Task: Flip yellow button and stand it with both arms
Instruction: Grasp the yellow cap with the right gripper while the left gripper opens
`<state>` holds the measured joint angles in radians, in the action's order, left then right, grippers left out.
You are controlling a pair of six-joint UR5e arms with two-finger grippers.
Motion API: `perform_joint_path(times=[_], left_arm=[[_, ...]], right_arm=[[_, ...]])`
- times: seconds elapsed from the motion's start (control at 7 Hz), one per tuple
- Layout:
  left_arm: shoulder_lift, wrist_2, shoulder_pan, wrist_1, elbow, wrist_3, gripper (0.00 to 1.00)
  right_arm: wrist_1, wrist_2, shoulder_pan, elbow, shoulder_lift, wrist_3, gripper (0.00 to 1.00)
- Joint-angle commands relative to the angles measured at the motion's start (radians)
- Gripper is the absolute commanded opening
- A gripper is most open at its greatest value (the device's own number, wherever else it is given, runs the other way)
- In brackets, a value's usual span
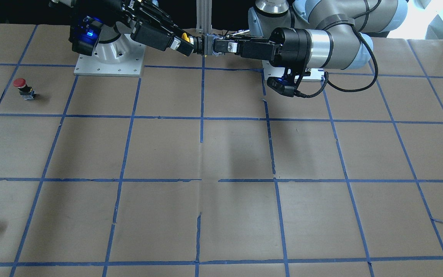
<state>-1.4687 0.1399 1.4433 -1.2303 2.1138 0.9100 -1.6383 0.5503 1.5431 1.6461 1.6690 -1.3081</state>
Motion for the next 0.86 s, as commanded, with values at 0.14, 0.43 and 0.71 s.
perform_joint_path(times=[0.14,0.43,0.71], left_arm=[[-0.002,-0.003,0.000,0.043,-0.003,0.000,1.00],[-0.002,-0.005,-0.001,0.045,-0.006,0.001,1.00],[-0.001,-0.269,-0.003,0.154,-0.021,0.012,1.00]], right_arm=[[0.000,-0.003,0.000,0.000,0.000,0.000,0.08],[-0.002,0.002,-0.009,-0.002,-0.003,0.001,0.07],[-0.017,0.093,-0.050,-0.003,-0.014,0.152,0.06]])
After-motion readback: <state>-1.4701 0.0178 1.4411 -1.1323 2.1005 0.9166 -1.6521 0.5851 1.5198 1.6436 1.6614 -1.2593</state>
